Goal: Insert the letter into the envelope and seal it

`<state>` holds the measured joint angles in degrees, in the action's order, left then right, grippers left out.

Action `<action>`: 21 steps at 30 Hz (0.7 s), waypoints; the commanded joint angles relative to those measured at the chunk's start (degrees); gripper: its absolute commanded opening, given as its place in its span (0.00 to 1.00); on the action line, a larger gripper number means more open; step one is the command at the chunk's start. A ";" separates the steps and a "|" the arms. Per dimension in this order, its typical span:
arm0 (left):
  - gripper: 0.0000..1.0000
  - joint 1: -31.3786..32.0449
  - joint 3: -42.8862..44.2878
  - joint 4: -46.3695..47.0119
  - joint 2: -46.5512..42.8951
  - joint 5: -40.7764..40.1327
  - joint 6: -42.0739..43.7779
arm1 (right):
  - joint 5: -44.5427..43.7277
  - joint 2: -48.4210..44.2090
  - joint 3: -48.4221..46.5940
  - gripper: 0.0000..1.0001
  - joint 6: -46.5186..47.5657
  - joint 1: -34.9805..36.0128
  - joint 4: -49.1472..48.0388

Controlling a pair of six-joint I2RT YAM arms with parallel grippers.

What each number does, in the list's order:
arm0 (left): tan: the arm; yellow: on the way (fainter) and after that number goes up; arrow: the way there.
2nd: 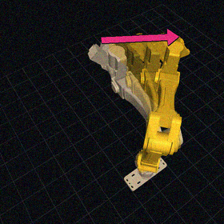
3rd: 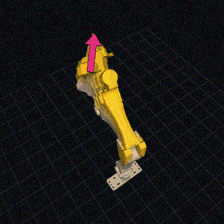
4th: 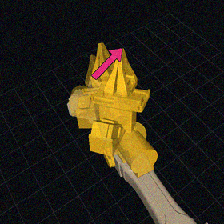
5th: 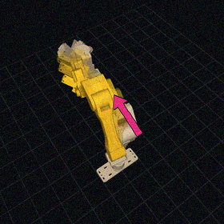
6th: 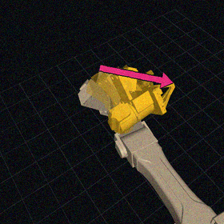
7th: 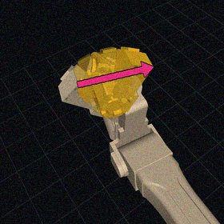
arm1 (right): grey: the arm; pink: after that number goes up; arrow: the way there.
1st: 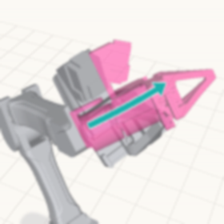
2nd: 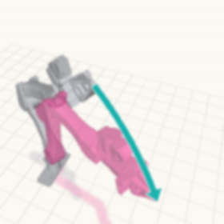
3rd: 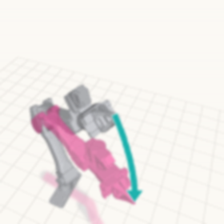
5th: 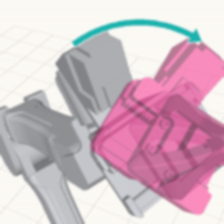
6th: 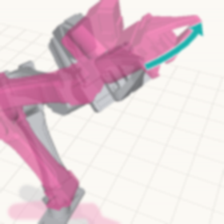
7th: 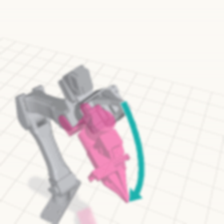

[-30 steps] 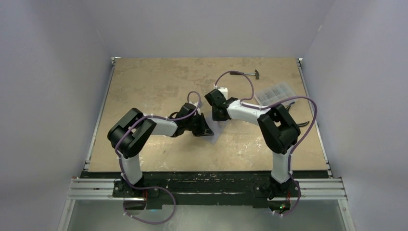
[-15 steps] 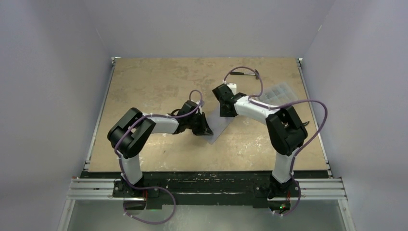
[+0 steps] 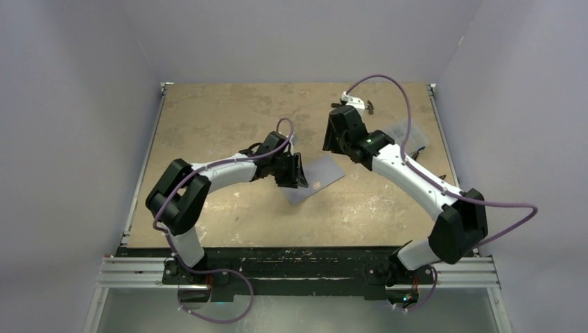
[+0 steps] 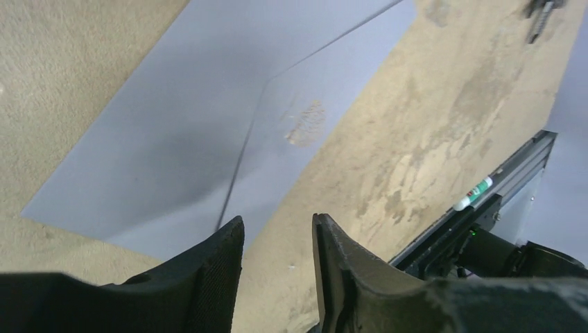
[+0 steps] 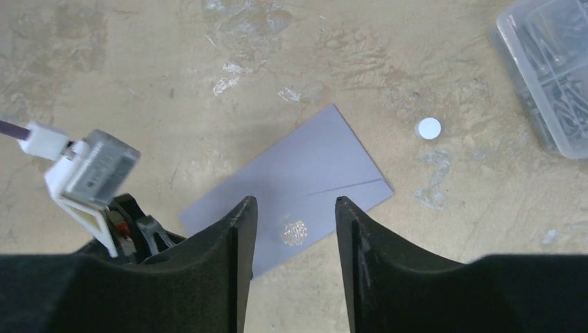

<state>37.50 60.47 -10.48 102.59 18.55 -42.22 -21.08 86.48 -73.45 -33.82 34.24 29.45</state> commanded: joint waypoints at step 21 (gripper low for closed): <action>0.62 8.79 5.67 15.14 0.44 8.70 6.14 | 36.31 -24.67 3.62 0.58 -7.15 0.30 -19.97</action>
<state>42.33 64.38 -3.86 99.57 24.03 -36.36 2.90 64.34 -70.70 -36.80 34.24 20.73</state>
